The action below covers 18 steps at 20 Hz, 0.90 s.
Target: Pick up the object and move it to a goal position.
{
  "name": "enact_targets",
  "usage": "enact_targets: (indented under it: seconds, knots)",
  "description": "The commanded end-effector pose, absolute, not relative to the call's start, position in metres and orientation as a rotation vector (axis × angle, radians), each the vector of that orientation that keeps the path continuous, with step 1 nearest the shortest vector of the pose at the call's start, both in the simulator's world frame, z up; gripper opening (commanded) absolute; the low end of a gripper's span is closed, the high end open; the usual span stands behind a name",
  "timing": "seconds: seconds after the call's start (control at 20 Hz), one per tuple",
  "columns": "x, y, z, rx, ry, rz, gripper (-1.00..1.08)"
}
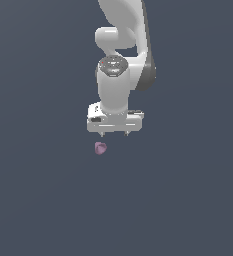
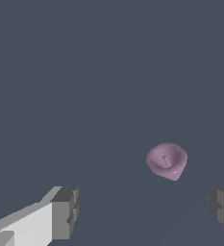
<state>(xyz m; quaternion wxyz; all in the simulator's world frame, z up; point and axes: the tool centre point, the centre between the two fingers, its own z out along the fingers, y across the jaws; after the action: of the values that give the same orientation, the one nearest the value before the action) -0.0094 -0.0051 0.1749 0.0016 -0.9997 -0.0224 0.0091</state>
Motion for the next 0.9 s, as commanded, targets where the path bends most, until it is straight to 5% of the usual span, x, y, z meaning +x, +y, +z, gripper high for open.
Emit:
enact_targets:
  seconds: [0.0, 0.85]
  knots:
    - [-0.010, -0.005, 0.175, -3.137, -0.072, 0.028, 1.00]
    - [-0.016, -0.033, 0.145, -3.124, -0.334, 0.021, 1.00]
